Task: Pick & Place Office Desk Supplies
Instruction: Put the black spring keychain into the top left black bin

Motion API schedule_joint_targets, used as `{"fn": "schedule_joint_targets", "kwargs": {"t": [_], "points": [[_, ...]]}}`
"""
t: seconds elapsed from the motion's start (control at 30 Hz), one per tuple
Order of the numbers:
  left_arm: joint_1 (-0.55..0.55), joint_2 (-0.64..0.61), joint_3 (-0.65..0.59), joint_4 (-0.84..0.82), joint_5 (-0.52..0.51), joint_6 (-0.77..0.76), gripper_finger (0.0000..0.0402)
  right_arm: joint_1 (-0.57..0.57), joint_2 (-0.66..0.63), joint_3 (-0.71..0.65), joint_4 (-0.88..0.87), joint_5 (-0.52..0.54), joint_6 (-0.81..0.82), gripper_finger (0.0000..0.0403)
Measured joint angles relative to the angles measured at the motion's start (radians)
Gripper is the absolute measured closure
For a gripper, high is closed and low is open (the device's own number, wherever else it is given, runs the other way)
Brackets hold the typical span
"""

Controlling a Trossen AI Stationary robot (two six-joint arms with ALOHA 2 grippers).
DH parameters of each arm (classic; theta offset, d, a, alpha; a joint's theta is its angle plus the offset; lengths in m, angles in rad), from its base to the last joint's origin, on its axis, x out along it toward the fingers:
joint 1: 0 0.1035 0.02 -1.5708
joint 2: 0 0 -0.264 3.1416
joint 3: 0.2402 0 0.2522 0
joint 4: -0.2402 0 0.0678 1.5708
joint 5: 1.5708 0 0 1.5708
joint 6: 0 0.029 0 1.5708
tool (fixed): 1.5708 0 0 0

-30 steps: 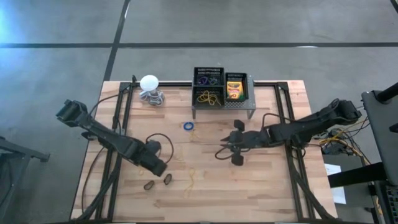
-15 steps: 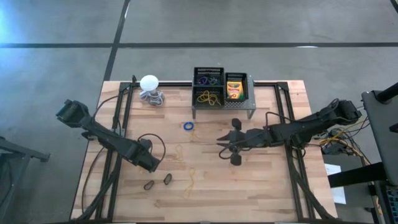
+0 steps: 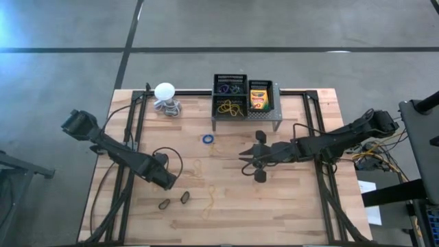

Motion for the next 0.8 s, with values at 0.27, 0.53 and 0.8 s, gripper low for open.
{"fn": "schedule_joint_targets", "kwargs": {"t": [0.27, 0.53, 0.8], "points": [[0.000, 0.003, 0.108, -0.014, -0.030, 0.084, 0.0400, 0.000, 0.000, 0.000, 0.000, 0.000, -0.011, 0.0339], [0.000, 0.003, 0.156, 0.010, -0.081, 0.169, 0.0400, 0.000, 0.000, 0.000, 0.000, -0.001, -0.011, 0.0339], [0.000, 0.003, 0.155, 0.012, -0.165, 0.208, 0.0400, 0.000, 0.000, 0.000, 0.000, -0.001, -0.011, 0.0339]]}}
